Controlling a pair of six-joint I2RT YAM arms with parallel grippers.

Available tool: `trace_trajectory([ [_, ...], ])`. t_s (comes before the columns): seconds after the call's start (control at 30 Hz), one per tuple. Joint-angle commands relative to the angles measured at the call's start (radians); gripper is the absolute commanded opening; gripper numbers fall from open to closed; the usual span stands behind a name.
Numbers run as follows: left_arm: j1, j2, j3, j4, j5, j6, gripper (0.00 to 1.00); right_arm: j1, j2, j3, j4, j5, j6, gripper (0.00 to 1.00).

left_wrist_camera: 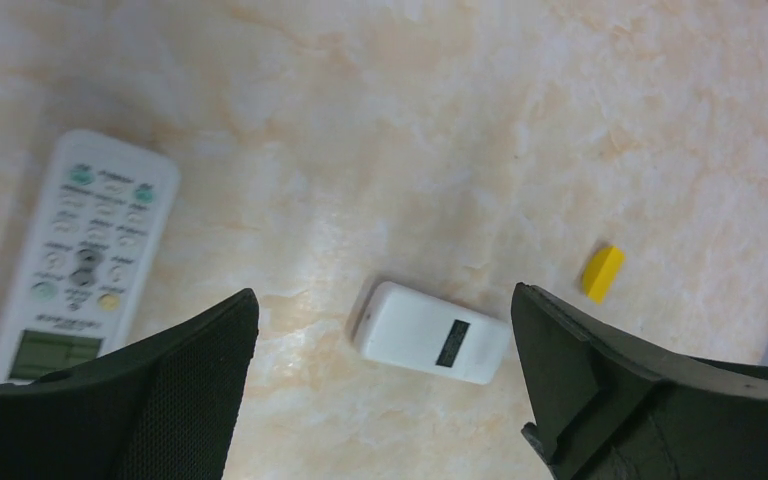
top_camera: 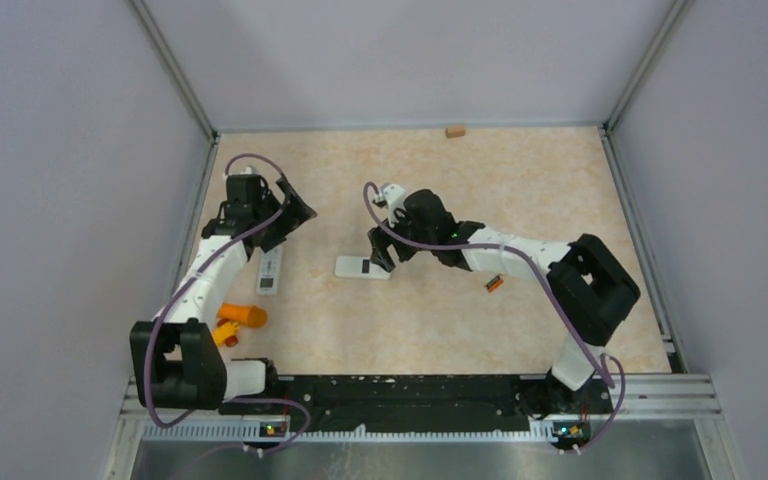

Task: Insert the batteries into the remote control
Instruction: Pick up the remote control from the center of the board.

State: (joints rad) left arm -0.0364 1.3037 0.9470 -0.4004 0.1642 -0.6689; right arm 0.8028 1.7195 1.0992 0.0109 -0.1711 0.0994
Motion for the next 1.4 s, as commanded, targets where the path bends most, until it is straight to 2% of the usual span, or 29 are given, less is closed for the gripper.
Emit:
trace_trajectory([
  [0.0,0.03,-0.079,0.027,-0.127,-0.153,0.029,0.99,0.004,0.099,0.095,0.034,-0.133,-0.309,0.85],
  [0.2,0.102,-0.148,-0.017,-0.123,-0.209,0.019,0.99,0.041,0.221,0.184,-0.007,-0.185,-0.44,0.87],
  [0.37,0.154,-0.162,-0.025,-0.126,-0.186,0.012,0.99,0.048,0.289,0.236,-0.074,-0.244,-0.489,0.87],
  [0.5,0.178,-0.156,-0.032,-0.123,-0.169,0.013,0.99,0.051,0.328,0.256,-0.083,-0.212,-0.497,0.85],
  [0.57,0.185,-0.147,-0.036,-0.13,-0.169,0.008,0.99,0.054,0.353,0.272,-0.081,-0.153,-0.48,0.78],
  [0.7,0.221,-0.138,-0.037,-0.148,-0.123,-0.004,0.99,0.057,0.384,0.304,-0.078,-0.058,-0.441,0.56],
  [0.77,0.232,-0.139,-0.046,-0.151,-0.123,-0.004,0.99,0.056,0.366,0.284,-0.035,-0.009,-0.412,0.44],
  [0.9,0.236,-0.122,-0.068,-0.141,-0.109,0.013,0.99,0.032,0.279,0.21,0.081,0.107,-0.295,0.34],
  [1.03,0.234,-0.06,-0.079,-0.122,-0.041,0.049,0.99,-0.052,0.149,0.138,0.115,0.163,-0.129,0.34],
  [1.1,0.228,-0.024,-0.086,-0.113,-0.057,0.055,0.99,-0.1,0.082,0.097,0.115,0.232,-0.036,0.34],
  [1.23,0.196,0.032,-0.117,-0.056,-0.08,0.035,0.99,-0.208,0.011,0.037,0.056,0.373,0.03,0.34],
  [1.37,0.141,0.08,-0.115,-0.024,-0.172,0.033,0.99,-0.32,-0.006,-0.018,0.032,0.401,0.083,0.34],
])
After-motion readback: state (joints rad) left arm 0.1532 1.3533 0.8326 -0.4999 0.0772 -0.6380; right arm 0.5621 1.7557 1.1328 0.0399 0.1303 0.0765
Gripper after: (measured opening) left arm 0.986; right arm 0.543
